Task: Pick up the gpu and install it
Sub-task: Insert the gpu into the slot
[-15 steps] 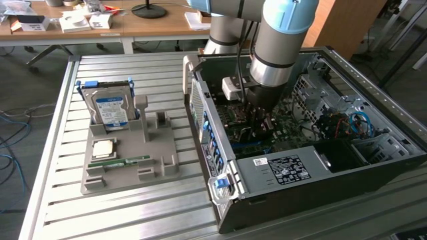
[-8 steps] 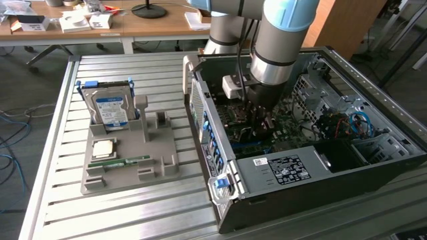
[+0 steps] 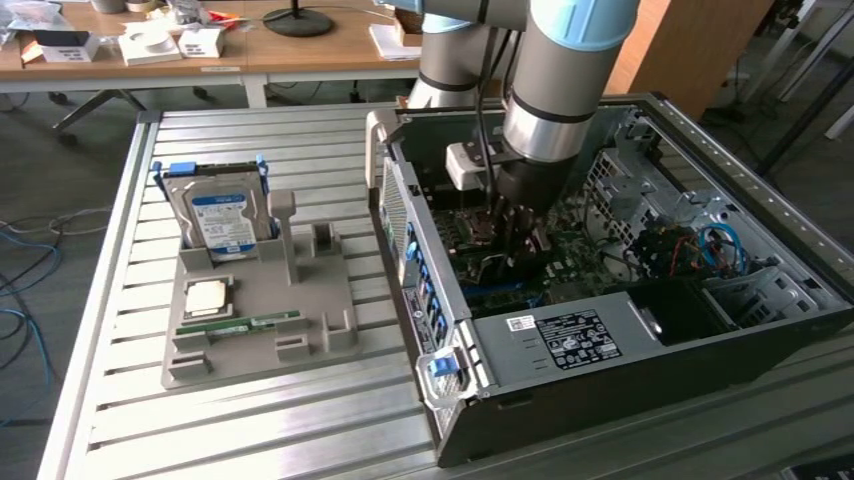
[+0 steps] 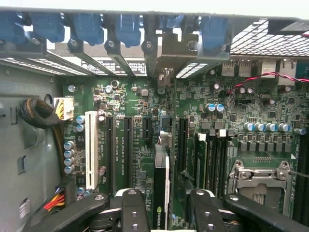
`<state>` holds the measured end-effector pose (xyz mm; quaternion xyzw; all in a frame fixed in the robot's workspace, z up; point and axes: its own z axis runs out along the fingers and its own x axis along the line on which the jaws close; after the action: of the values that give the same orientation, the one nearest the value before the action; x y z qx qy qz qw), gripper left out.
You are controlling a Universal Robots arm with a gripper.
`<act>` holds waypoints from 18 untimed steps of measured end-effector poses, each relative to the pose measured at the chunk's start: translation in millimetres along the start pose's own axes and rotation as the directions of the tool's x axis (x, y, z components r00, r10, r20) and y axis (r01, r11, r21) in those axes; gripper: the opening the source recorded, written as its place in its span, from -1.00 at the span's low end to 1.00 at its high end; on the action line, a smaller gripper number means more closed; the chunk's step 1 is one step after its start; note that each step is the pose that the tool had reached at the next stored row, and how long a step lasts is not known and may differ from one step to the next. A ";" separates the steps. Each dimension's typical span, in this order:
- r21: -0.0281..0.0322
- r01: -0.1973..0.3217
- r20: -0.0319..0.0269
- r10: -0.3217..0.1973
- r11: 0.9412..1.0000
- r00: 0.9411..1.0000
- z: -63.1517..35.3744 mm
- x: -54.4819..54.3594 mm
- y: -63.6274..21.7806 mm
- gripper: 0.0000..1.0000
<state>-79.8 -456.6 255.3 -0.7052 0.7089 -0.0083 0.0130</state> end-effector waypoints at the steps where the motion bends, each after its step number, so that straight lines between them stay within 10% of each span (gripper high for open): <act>1: 0.000 0.000 0.000 0.000 1.000 1.000 -1.9 0.0 -0.1 -0.21; 18: 0.000 0.000 0.000 0.000 1.000 1.000 -47.3 -0.3 -1.4 -0.21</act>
<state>-79.8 -456.6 302.6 -0.7052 0.7089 -0.0083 0.0130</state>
